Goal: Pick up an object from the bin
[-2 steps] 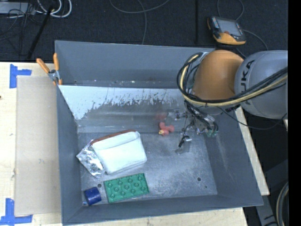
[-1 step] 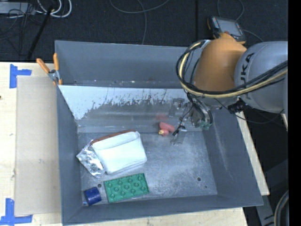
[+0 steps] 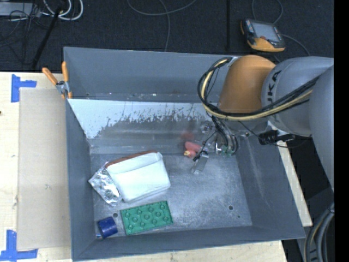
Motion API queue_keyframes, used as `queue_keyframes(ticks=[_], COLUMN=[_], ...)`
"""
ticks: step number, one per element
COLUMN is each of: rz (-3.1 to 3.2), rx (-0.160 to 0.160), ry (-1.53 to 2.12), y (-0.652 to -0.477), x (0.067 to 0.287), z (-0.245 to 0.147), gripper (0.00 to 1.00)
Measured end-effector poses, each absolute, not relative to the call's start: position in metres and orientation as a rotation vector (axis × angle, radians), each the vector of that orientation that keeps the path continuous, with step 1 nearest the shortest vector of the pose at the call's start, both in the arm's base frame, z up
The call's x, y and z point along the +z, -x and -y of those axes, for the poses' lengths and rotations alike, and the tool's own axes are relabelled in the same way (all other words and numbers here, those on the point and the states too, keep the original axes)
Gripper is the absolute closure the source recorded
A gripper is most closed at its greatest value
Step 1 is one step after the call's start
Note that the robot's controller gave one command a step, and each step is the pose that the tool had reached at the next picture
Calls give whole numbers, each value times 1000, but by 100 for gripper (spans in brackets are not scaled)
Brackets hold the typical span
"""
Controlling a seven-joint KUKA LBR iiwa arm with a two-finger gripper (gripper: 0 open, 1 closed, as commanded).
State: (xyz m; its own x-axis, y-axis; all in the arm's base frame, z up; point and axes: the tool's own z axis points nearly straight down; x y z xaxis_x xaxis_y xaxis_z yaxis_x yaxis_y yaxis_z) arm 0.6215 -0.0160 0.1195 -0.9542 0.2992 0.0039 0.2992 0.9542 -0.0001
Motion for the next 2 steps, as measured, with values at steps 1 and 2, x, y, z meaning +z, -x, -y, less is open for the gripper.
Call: queue_keyframes(ticks=[1, 2], rz=[3105, 3105], rx=[1, 1], ry=[479, 477], y=[-617, -617], x=[75, 77], z=[21, 21], gripper=[0, 100])
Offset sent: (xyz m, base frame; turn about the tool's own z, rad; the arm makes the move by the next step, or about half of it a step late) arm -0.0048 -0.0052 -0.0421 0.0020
